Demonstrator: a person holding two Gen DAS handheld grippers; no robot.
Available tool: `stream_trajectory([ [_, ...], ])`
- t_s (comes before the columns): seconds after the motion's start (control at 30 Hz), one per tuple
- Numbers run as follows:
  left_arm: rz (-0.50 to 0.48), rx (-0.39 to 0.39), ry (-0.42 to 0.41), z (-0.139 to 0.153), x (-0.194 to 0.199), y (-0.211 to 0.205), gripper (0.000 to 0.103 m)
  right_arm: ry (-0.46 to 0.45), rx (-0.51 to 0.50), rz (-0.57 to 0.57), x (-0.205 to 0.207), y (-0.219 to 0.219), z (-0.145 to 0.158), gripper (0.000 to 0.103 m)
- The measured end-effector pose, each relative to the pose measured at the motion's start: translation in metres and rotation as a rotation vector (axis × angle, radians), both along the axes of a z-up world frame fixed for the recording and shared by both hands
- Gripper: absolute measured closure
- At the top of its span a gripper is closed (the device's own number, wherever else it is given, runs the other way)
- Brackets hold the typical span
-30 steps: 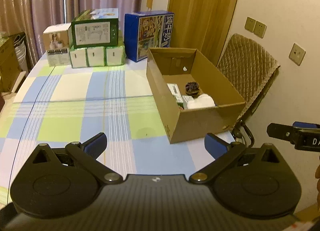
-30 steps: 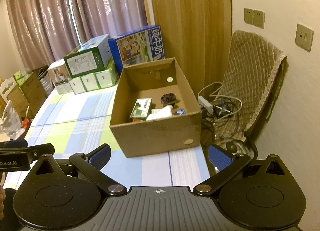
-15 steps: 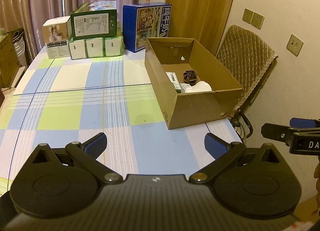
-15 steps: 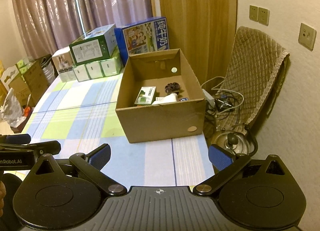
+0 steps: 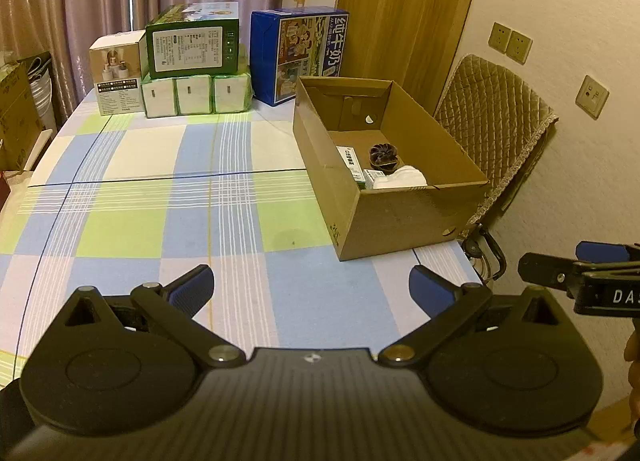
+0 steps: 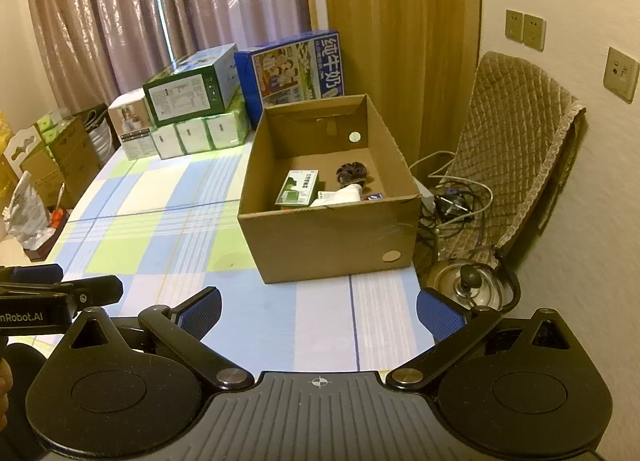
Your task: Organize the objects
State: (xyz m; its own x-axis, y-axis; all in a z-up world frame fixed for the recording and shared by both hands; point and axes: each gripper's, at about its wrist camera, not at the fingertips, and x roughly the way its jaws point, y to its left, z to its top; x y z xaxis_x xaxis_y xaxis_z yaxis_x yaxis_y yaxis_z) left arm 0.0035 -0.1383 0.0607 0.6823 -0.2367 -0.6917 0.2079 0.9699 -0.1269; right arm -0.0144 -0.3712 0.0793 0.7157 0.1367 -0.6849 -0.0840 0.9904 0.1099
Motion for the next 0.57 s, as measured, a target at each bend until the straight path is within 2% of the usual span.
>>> stream_trajectory([
  [0.57,-0.005,-0.008,-0.008,-0.0038,-0.0006,-0.0017,0.001,0.002,0.001,0.001,0.0007,0.0019,-0.0016,0.002],
])
